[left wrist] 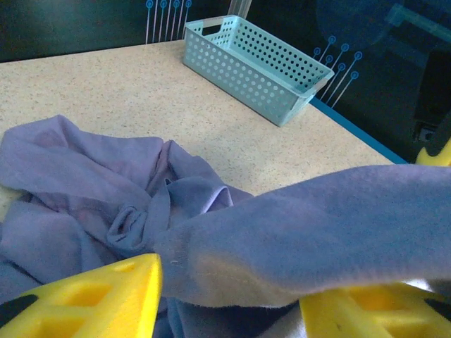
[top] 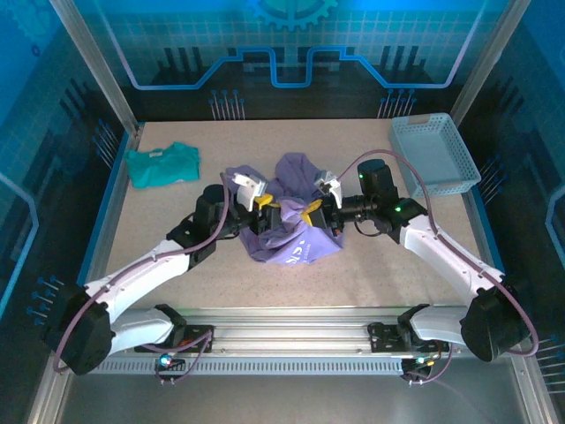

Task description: Fold the inside-out t-shirt

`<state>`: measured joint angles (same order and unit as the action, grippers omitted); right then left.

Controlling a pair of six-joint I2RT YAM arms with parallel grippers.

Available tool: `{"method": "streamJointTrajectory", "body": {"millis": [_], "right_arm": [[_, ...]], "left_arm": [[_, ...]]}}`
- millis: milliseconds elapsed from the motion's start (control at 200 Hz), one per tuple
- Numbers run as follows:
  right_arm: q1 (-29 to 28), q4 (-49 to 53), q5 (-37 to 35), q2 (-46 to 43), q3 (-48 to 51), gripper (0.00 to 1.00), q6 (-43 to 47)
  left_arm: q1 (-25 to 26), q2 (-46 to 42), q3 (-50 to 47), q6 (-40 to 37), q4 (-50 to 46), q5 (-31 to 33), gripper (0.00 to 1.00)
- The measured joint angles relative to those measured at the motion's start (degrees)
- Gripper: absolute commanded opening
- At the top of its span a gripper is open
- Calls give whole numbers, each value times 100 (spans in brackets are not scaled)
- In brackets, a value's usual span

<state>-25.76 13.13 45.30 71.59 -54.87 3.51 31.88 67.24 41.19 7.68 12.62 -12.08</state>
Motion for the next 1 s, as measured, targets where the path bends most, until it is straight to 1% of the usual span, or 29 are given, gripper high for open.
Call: {"method": "streamJointTrajectory", "body": {"millis": [200,310,420,475,605,710,850,1000], "right_arm": [[0,33,20,0,0,0,44],[0,44,20,0,0,0,63],[0,68,17,0,0,0,68],[0,85,20,0,0,0,68],[7,144,-44,0,-2,0,63],[35,310,-295,0,-81,0,24],[48,479,-726,2,-354,0,-94],[-13,758,-1484,190,-848,0,-225]], "left_arm": [[-4,332,243,94,2,-122,41],[-7,455,299,127,20,-177,32],[-11,527,330,164,57,-192,19],[-20,531,334,138,87,-201,12],[-22,509,334,225,129,-249,0],[-22,302,334,422,24,-304,0],[-22,-321,326,748,-199,-417,0],[-22,-920,321,1058,-470,-553,0]]}}
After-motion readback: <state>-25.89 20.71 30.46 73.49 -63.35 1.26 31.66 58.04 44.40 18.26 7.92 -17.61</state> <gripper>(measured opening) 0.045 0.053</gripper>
